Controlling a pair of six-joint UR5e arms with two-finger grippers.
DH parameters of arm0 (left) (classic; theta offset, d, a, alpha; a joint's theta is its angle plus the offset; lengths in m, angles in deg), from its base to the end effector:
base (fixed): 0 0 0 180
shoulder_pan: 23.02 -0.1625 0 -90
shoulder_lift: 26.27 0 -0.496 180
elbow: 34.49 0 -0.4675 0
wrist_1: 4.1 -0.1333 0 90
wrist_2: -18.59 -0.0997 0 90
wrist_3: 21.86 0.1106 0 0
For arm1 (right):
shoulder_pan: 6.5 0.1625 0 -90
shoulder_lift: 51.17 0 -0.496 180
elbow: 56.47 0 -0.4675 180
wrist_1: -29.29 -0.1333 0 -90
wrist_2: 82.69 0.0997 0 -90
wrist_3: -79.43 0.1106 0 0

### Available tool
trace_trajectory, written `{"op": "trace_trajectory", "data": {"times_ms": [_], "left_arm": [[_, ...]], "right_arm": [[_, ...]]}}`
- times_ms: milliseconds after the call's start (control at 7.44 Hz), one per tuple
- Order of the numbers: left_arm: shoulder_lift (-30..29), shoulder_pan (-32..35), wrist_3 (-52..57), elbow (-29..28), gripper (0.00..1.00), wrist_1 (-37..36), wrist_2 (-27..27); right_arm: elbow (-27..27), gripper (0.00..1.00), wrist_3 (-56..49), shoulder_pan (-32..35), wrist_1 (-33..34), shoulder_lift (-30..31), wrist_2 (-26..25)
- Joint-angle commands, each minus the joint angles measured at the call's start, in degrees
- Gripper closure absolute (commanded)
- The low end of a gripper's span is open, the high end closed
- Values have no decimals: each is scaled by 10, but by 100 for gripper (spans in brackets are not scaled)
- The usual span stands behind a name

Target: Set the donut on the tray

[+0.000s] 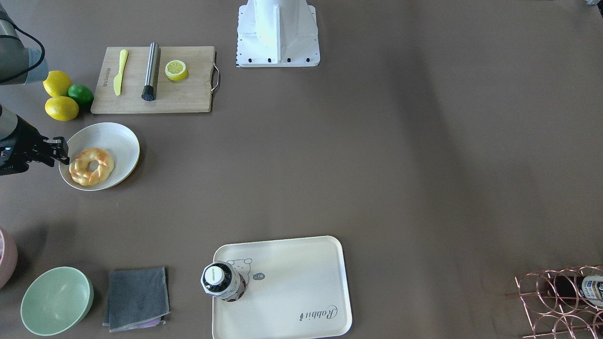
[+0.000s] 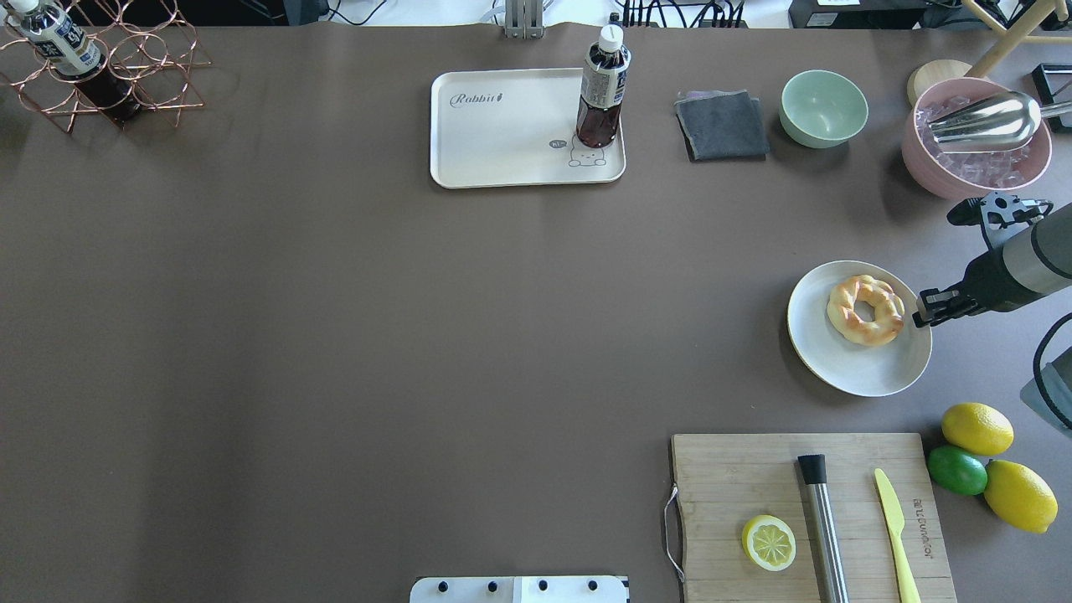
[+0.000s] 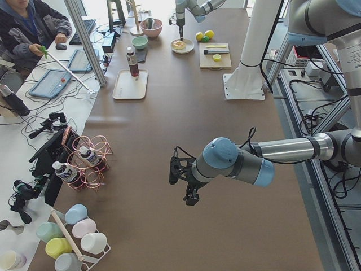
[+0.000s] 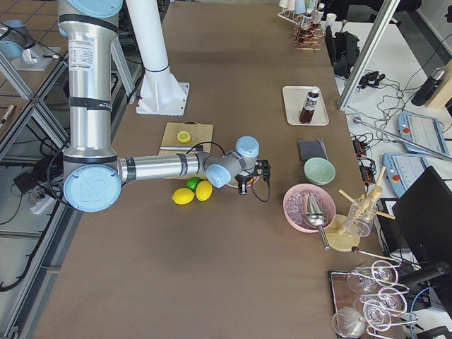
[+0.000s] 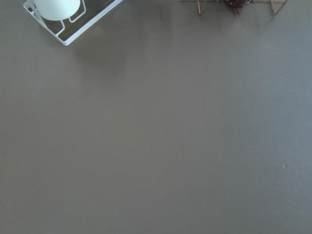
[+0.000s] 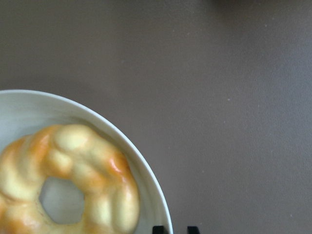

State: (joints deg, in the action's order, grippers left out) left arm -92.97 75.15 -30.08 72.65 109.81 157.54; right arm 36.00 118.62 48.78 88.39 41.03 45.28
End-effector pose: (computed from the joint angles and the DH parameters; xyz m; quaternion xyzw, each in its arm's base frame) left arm -0.1042 -0.3747 0.7070 0.1402 0.4094 -0.0649 0.8992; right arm -0.2761 -0.5130 0.6789 0.0146 -0.4031 -0.0518 0.9136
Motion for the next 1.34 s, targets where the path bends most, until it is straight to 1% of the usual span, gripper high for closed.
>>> {"op": "trace_trajectory", "data": {"times_ms": [0,134,269,403,672,806,940,1075,1209], "left_arm": [[0,0,0,0,3,0,0],[0,0,0,0,3,-1,0],[-17,-7,-1,-1,3,-17,0],[-39,-28,-1,-1,3,-45,-1],[-107,-69,-1,0,3,-119,-1],[-138,-79,-2,3,3,-147,3],[-182,-93,-49,19,3,-186,18],[-218,-130,-136,46,3,-199,32],[-248,-181,-227,68,3,-198,33]], "right_arm": [[9,100,5,0,-24,5,7],[24,100,6,0,-23,1,11],[39,100,10,14,-17,-10,38],[42,100,60,26,-16,-38,66],[46,100,137,21,-3,-95,70],[63,100,168,15,30,-125,71],[85,100,188,1,77,-158,70],[95,100,230,-15,109,-198,65],[97,100,282,-37,123,-240,63]]}}
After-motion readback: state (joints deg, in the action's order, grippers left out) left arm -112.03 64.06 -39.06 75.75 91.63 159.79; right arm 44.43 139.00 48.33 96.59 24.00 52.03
